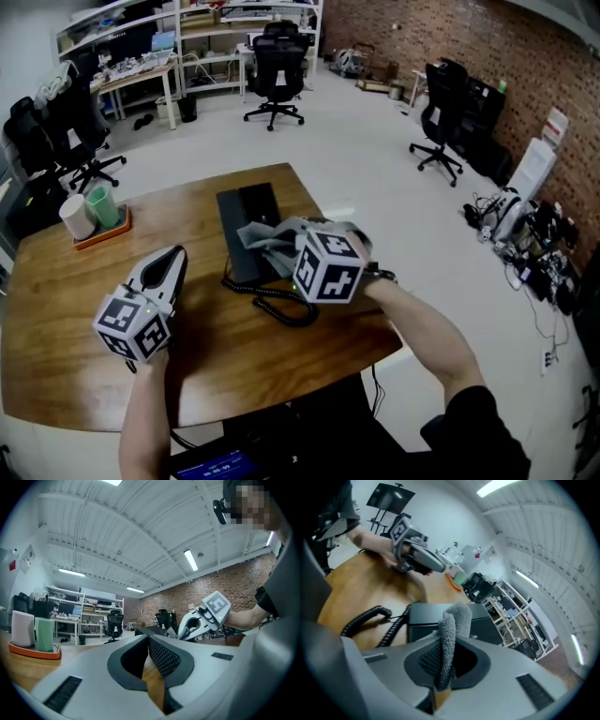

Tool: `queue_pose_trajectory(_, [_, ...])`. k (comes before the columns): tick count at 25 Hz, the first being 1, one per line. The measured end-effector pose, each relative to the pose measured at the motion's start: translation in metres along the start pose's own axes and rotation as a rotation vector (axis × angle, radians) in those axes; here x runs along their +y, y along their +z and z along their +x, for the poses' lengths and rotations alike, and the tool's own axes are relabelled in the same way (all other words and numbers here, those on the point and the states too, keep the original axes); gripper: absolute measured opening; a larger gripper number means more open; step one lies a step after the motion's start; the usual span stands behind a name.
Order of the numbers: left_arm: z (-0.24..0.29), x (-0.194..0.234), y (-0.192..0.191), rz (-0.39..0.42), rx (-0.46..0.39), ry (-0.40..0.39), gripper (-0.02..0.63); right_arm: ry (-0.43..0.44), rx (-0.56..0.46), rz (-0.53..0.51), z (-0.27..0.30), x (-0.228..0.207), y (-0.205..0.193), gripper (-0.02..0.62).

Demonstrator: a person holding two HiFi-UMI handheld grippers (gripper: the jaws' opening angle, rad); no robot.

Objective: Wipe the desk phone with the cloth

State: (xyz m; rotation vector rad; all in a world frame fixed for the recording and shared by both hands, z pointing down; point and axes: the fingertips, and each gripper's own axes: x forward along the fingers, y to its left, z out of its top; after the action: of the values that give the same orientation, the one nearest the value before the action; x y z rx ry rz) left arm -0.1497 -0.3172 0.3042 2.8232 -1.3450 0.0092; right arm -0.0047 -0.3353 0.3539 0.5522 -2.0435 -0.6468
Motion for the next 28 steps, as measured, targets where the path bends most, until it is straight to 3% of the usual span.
queue_pose_trajectory(3, [0.000,-0.002,-0.002,0.000,0.007,-0.007,0.009,0.119,0.041,-0.101,-0.018,0.047,-0.009,0.026])
queue_pose_trajectory(5, [0.000,-0.002,-0.002,0.003,0.007,-0.006,0.009,0.145,0.039,-0.101,-0.024,0.048,-0.010,0.026])
queue_pose_trajectory(7, [0.000,0.000,-0.003,0.004,0.007,-0.005,0.009,0.065,-0.012,-0.013,-0.022,0.013,-0.004,0.026])
queue_pose_trajectory(12, [-0.003,0.000,-0.009,-0.038,-0.006,0.008,0.009,-0.234,-0.120,0.270,-0.002,-0.107,0.004,0.026])
queue_pose_trajectory(15, [-0.003,0.002,-0.007,-0.039,-0.007,0.008,0.009,-0.274,-0.092,0.315,0.024,-0.136,0.000,0.026])
queue_pose_trajectory(20, [-0.002,-0.001,-0.005,-0.028,-0.002,0.000,0.009,-0.216,-0.042,0.281,0.033,-0.116,-0.015,0.026])
queue_pose_trajectory(28, [-0.004,-0.003,-0.010,-0.022,0.025,-0.014,0.009,-0.122,-0.042,0.133,-0.001,-0.015,-0.016,0.026])
